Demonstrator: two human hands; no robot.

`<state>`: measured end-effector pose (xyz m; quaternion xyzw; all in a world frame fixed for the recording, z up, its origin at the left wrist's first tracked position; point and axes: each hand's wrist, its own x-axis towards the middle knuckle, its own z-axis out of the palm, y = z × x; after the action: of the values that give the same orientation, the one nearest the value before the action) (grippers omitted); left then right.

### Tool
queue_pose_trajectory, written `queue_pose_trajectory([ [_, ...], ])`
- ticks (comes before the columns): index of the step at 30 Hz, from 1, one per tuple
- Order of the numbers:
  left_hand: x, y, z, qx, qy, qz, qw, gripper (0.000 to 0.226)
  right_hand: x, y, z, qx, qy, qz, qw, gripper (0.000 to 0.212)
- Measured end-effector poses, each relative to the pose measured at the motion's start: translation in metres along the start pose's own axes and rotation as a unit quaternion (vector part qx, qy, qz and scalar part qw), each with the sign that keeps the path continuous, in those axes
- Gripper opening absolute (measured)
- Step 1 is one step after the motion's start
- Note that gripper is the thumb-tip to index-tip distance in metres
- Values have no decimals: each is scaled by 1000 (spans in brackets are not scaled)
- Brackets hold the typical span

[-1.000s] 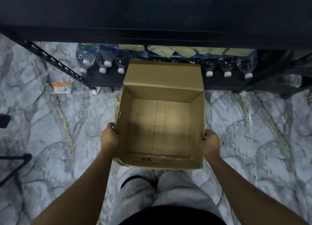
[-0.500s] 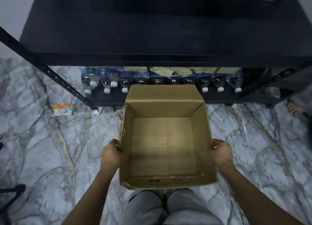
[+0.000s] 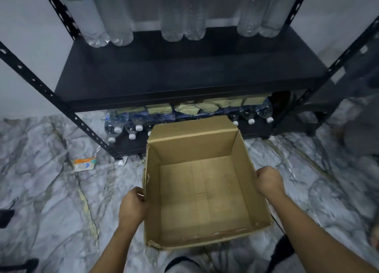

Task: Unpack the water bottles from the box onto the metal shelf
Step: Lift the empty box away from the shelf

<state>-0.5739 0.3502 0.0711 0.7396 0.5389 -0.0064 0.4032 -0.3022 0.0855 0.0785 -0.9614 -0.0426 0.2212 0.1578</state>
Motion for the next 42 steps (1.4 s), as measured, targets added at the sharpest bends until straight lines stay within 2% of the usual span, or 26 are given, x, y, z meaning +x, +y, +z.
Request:
queue_pose_trajectory([
  [3, -38, 7, -10, -25, 21, -10, 999, 14, -21, 2, -29, -2, -4, -18, 1000, 44],
  [8, -103, 28, -45, -77, 13, -40, 996, 19, -70, 3, -94, 7, 15, -56, 998, 42],
  [15, -233, 134, -146, -89, 28, -82, 992, 12, -169, -12, -225, 26, 10, -17, 999, 21],
  [19, -273, 175, -204, -82, 19, -104, 991, 17, -215, -26, -290, 30, 9, -43, 999, 15],
  [21, -283, 186, -223, -73, 21, -92, 993, 21, -229, -35, -312, 25, 1, -54, 998, 12],
  [23, -290, 202, -238, -61, 29, -80, 995, 13, -239, -47, -330, 42, 12, -57, 997, 10],
  [29, -282, 217, -271, -42, 50, -26, 998, 14, -253, -73, -358, 69, 32, -55, 996, 14],
  [42, -274, 216, -311, -74, 49, -15, 996, 11, -274, -116, -379, 66, 60, -69, 994, 18],
])
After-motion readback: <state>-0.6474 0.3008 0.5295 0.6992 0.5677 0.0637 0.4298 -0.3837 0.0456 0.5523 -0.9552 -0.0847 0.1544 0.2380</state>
